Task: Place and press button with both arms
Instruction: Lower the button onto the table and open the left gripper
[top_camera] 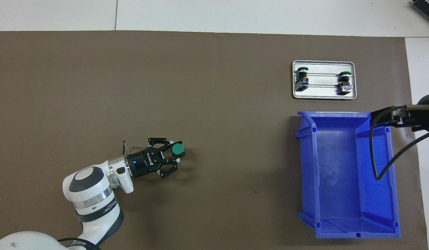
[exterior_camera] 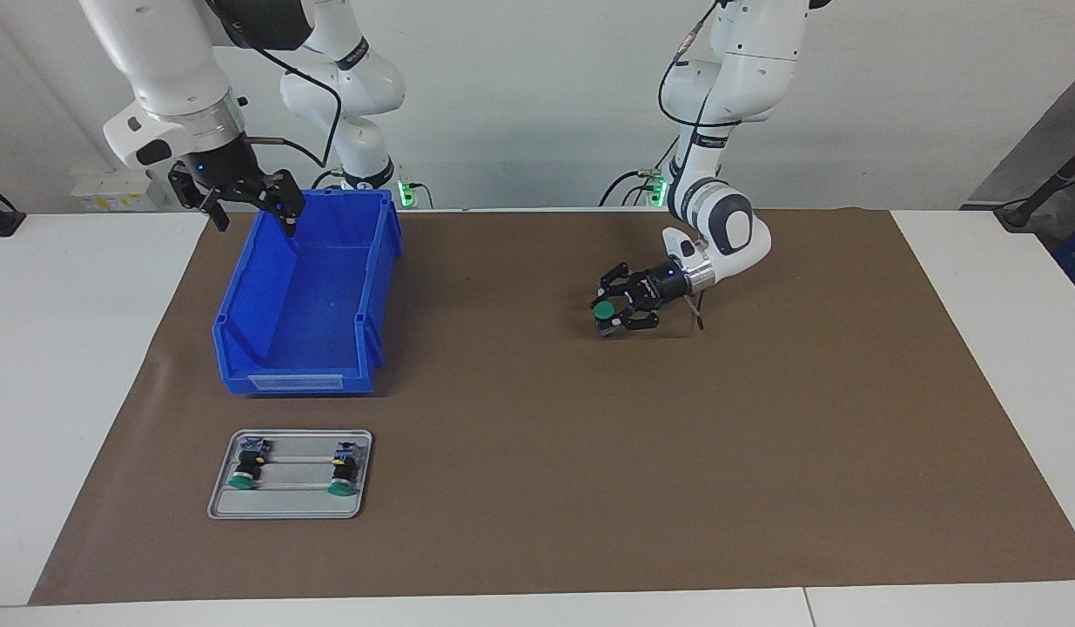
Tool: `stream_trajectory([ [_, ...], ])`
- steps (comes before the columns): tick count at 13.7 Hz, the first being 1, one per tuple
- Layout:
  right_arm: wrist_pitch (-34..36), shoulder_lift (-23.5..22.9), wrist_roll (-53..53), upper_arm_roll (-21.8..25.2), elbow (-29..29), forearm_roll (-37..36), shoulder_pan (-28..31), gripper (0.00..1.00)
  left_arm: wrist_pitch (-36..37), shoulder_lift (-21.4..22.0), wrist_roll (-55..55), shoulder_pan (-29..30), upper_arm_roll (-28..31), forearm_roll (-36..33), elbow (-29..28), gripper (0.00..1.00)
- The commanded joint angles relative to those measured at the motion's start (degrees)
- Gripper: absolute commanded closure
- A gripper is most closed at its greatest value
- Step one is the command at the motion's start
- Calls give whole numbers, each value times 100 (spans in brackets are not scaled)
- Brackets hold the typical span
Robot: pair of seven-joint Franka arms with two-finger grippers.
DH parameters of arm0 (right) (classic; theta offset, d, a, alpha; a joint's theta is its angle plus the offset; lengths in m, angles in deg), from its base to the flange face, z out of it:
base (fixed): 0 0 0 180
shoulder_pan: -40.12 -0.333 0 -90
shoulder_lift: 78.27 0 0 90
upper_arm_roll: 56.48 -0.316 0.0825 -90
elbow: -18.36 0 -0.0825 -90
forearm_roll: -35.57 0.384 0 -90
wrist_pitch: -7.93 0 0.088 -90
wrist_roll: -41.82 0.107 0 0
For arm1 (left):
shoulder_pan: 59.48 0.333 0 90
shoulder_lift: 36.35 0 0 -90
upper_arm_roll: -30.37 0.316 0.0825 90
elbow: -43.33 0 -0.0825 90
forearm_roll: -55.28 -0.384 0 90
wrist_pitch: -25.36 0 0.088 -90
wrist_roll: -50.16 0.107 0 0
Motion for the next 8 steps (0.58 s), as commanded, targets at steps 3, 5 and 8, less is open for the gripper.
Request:
stream_trajectory([
  [3,-5,125,63,-42,-119,58,50,0,-71,-96,221,-149,52,247,54,100],
  [5,-5,125,54,-42,-119,58,50,0,-71,-105,230,-149,61,247,27,100],
  [8,-5,125,63,-42,-119,58,50,0,-71,-105,256,-149,61,247,1,100],
])
